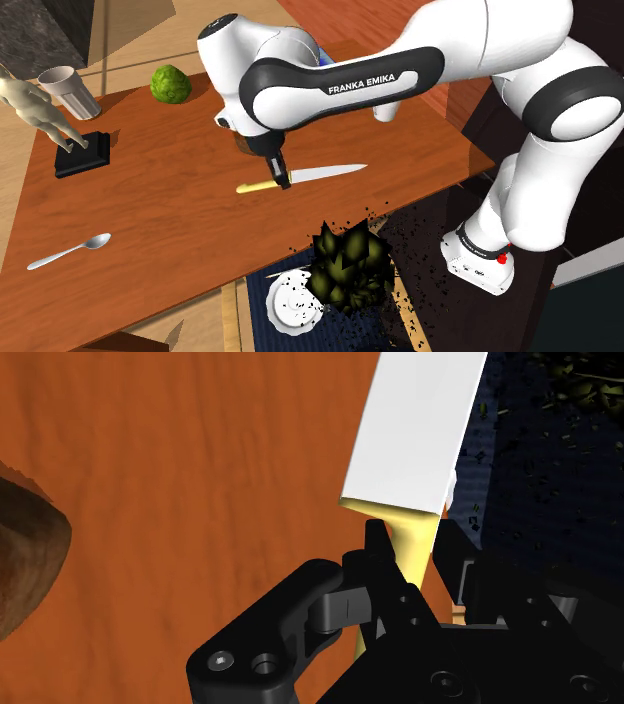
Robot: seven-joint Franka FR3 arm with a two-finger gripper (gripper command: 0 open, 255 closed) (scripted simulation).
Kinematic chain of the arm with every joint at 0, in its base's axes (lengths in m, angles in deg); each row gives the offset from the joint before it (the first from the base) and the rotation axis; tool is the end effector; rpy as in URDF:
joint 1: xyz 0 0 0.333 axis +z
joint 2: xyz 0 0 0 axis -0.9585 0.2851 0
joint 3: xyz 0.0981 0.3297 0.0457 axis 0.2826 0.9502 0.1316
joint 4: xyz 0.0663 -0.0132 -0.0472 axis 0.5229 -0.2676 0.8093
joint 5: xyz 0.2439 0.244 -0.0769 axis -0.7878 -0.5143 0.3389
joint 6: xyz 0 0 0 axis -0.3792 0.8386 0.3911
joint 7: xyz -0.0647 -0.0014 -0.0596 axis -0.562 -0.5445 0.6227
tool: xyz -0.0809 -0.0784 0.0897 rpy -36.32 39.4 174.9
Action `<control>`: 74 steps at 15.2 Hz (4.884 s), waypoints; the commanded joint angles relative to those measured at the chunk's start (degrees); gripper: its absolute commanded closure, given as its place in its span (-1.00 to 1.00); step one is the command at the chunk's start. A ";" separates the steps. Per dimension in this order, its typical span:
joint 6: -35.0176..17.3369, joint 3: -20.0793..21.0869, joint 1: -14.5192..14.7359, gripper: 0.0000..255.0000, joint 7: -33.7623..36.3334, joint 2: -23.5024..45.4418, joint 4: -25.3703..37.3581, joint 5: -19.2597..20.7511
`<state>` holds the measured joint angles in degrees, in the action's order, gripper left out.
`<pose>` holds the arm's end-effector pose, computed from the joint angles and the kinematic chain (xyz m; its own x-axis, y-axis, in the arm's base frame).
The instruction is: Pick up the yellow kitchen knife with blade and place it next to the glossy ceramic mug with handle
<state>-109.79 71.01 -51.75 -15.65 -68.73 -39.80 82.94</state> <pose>0.4557 0.3386 0.5068 0.4917 0.8544 -0.1681 0.8427 -0.5155 -0.1552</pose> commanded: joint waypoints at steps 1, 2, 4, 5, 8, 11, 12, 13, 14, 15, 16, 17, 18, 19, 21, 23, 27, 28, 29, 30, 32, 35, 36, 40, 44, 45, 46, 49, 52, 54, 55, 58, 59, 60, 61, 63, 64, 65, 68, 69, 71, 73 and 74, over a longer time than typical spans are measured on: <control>-0.47 -0.84 -1.59 1.00 -2.41 -2.06 -2.60 -0.22; -0.75 -1.32 -2.44 1.00 -3.73 -3.22 -4.08 -0.32; -1.24 -2.35 -4.06 1.00 -6.39 -5.34 -6.75 -0.43; -1.45 -2.90 -4.85 1.00 -7.72 -6.32 -7.96 -0.44; -1.95 -4.65 -7.09 1.00 -11.73 -8.89 -11.12 -0.27; -2.32 -6.52 -9.23 1.00 -15.72 -10.95 -13.61 0.14; -2.42 -7.16 -9.94 1.00 -17.05 -11.52 -14.30 0.33; -2.52 -7.80 -10.64 1.00 -18.38 -12.03 -14.92 0.54; -2.60 -8.47 -11.32 1.00 -19.70 -12.50 -15.47 0.77; -2.68 -9.13 -12.01 1.00 -21.02 -12.90 -15.96 1.01; -2.76 -9.80 -12.69 1.00 -22.34 -13.25 -16.38 1.28; -2.83 -10.48 -13.37 1.00 -23.66 -13.54 -16.73 1.55; -2.90 -11.15 -14.05 1.00 -24.98 -13.78 -17.01 1.84; -2.96 -11.84 -14.72 1.00 -26.29 -13.96 -17.23 2.14; -3.08 -13.20 -16.07 1.00 -28.91 -14.15 -17.48 2.75; -3.18 -14.57 -17.41 1.00 -31.52 -14.12 -17.46 3.37; -3.35 -17.29 -20.08 1.00 -36.73 -13.40 -16.64 4.58; -3.38 -17.74 -20.55 1.00 -37.62 -13.19 -16.39 4.78; -4.14 -17.75 -20.55 1.00 -37.58 -13.14 -17.10 4.78; -4.89 -17.75 -20.56 1.00 -37.54 -13.07 -17.79 4.79; -6.40 -17.76 -20.56 1.00 -37.46 -12.91 -19.13 4.79; -8.64 -17.78 -20.58 1.00 -37.33 -12.57 -21.04 4.81; -9.39 -17.78 -20.58 1.00 -37.29 -12.43 -21.65 4.81; -12.36 -17.80 -20.60 1.00 -37.13 -11.77 -23.96 4.84; -15.30 -17.82 -20.62 1.00 -36.97 -10.92 -26.06 4.87; -16.04 -17.82 -20.63 1.00 -36.93 -10.67 -26.55 4.88; -16.77 -17.82 -20.63 1.00 -36.89 -10.42 -27.03 4.88; -18.96 -17.84 -20.65 1.00 -36.77 -9.60 -28.40 4.91; -21.14 -17.85 -20.67 1.00 -36.65 -8.67 -29.65 4.94; -22.58 -17.86 -20.68 1.00 -36.57 -8.00 -30.42 4.97; -23.30 -17.86 -20.69 1.00 -36.53 -7.64 -30.79 4.98; -25.45 -17.87 -20.70 1.00 -36.41 -6.52 -31.82 5.01; -25.90 -17.88 -20.71 1.00 -36.39 -6.29 -32.04 5.02; -25.90 -17.88 -20.71 1.00 -36.39 -6.28 -32.03 5.02; -25.90 -17.88 -20.71 1.00 -36.39 -6.28 -32.02 5.02; -25.90 -17.88 -20.71 1.00 -36.39 -6.28 -32.02 5.02; -25.90 -17.88 -20.71 1.00 -36.39 -6.28 -32.02 5.02; -25.90 -17.88 -20.71 1.00 -36.39 -6.28 -32.02 5.02; -25.90 -17.88 -20.70 -1.00 -36.39 -6.28 -32.03 5.02; -25.90 -17.88 -20.70 -1.00 -36.38 -6.28 -32.03 5.02; -25.90 -17.88 -20.70 -1.00 -36.38 -6.28 -32.03 5.02; -24.00 -17.82 -20.64 -1.00 -36.42 -6.74 -30.60 4.96; -22.10 -17.77 -20.58 -1.00 -36.45 -7.14 -29.09 4.89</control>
<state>-133.32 53.25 -72.32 -51.97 -75.69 -70.09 87.86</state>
